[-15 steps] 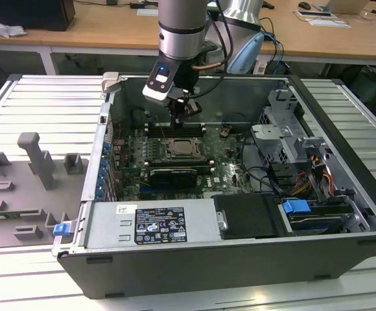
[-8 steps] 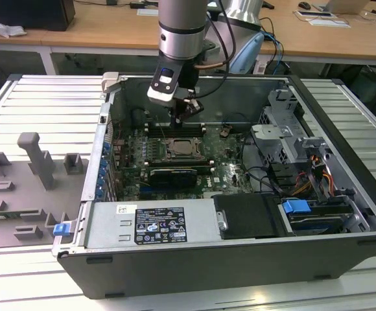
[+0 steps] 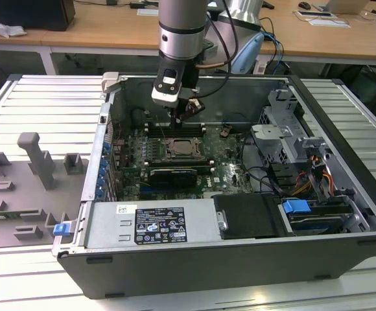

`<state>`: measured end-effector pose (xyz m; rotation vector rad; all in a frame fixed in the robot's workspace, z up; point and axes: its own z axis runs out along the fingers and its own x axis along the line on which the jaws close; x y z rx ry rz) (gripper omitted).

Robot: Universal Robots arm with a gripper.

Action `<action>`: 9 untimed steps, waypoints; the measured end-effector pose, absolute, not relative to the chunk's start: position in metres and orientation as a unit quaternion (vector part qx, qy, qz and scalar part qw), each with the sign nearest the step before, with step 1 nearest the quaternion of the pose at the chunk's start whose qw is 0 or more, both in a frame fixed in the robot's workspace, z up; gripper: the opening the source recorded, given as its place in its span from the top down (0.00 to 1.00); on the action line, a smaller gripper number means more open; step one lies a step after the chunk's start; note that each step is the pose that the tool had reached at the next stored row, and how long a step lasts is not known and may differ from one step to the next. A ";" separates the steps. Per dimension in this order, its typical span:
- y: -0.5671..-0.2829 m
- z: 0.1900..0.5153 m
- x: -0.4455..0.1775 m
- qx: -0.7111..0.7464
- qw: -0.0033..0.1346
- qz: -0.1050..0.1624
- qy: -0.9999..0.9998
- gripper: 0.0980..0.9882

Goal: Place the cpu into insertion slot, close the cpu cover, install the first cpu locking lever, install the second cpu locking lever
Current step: 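Install the first cpu locking lever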

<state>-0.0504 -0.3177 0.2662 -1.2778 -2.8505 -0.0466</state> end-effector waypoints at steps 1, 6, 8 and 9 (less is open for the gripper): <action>-0.318 0.266 -0.050 -0.405 0.009 -0.015 -0.914 0.99; -0.318 0.266 -0.050 -0.379 0.009 -0.015 -0.925 0.99; -0.318 0.266 -0.050 -0.371 0.009 -0.015 -0.929 0.99; -0.318 0.266 -0.050 -0.365 0.009 -0.014 -0.931 0.99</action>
